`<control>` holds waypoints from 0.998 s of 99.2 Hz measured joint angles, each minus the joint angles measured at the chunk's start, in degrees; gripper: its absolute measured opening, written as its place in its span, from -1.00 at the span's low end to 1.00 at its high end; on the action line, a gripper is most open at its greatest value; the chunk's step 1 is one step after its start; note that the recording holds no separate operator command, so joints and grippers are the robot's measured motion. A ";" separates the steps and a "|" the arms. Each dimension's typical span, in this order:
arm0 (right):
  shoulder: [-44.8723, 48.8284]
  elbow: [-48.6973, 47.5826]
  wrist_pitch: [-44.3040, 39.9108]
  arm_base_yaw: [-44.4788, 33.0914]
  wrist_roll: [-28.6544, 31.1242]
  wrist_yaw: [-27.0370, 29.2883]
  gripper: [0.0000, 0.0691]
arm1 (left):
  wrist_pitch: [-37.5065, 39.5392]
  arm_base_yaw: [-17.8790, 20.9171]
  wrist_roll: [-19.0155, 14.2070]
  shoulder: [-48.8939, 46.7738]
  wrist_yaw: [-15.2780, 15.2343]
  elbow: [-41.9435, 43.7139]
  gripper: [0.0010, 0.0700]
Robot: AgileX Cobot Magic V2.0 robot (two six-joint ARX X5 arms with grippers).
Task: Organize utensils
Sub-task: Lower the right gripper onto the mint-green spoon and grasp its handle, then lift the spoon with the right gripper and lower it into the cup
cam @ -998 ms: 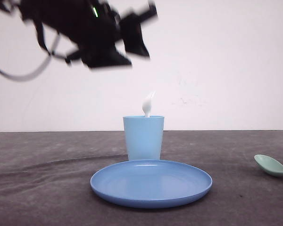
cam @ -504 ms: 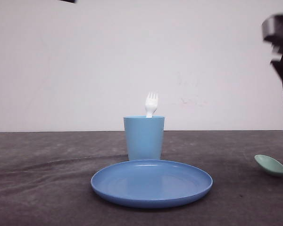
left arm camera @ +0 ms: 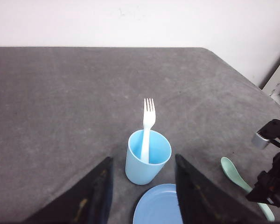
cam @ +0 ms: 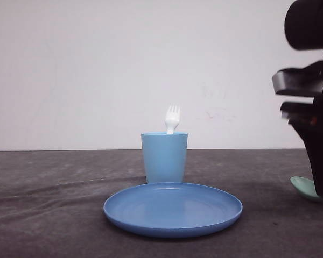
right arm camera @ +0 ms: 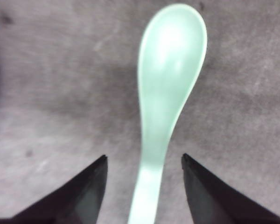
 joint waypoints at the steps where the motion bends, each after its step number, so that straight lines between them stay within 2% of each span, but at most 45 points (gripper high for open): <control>1: 0.22 0.00 0.07 0.00 0.00 0.02 -0.14 | -0.09 0.00 0.00 -0.07 0.00 0.00 -0.35; 15: 2.01 0.00 1.01 0.00 0.11 0.20 -0.29 | -0.98 0.00 -0.07 -0.57 0.00 0.00 -0.35; 28: 2.60 0.00 2.01 0.00 0.11 0.81 -0.66 | -1.07 0.00 -0.17 -0.57 0.00 0.00 -0.35; 34: 2.73 0.00 2.05 0.00 0.15 1.27 -0.74 | -1.05 0.00 -0.17 -0.57 0.00 0.00 -0.35; 75: 2.14 0.00 2.73 0.00 -0.26 1.51 -0.81 | -1.11 0.00 -0.20 -0.57 0.00 0.00 -0.35; 99: -8.44 5.40 3.87 1.92 -0.46 1.81 -0.82 | -1.20 0.00 -0.20 -0.57 0.00 0.00 -0.35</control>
